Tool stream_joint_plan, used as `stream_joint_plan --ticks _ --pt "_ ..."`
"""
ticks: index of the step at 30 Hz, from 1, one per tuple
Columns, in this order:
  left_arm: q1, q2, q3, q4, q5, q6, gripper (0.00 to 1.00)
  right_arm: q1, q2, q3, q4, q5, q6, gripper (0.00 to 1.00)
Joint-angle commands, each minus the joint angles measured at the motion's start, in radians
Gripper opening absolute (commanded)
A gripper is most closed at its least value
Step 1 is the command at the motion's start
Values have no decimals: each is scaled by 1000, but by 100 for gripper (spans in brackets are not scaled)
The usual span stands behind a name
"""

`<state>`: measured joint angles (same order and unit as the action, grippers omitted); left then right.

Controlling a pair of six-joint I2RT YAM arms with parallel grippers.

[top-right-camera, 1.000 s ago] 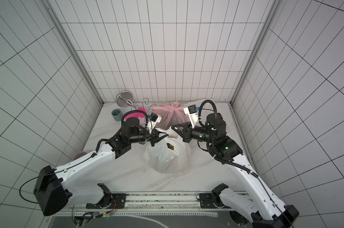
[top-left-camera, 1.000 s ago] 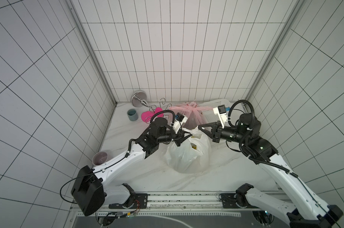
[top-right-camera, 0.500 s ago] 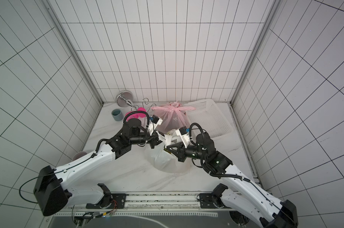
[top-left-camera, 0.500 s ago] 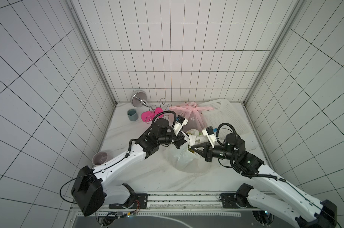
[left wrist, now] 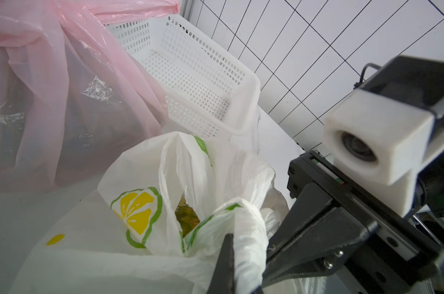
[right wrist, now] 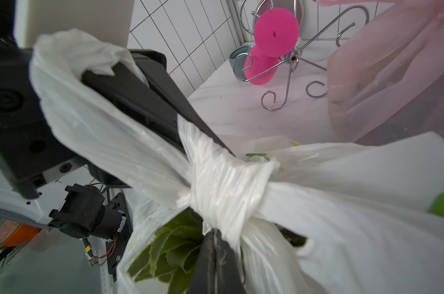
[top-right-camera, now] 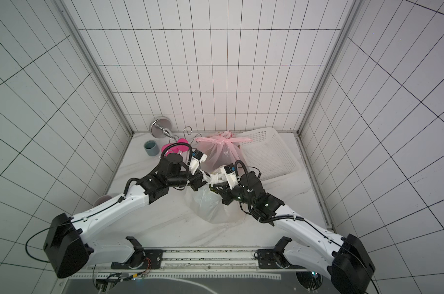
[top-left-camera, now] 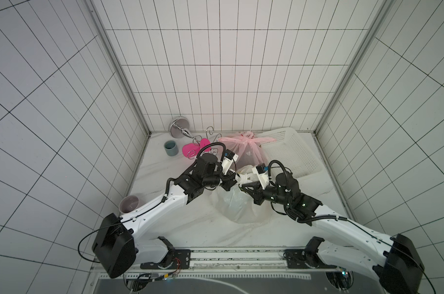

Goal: Place the pineapple into a plastic bag & tie a knot
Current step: Cross the plastic bag at the center of the board.

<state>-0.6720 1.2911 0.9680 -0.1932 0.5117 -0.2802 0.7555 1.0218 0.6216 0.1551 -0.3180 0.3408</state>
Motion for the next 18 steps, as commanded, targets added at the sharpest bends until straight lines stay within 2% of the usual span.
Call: stream_joint_plan --ticks 1,4,9,18 --pt "16 -49 9 17 -27 -2 8 5 -12 -60 -37 86 -16 0" --pt "16 -46 17 -47 -32 14 13 5 -4 -51 -34 82 -19 0" --pt "15 -39 19 -144 -52 36 16 6 5 -51 -11 62 -2 0" --pt "17 -84 23 -153 -2 67 26 6 0 -40 0 28 10 0"
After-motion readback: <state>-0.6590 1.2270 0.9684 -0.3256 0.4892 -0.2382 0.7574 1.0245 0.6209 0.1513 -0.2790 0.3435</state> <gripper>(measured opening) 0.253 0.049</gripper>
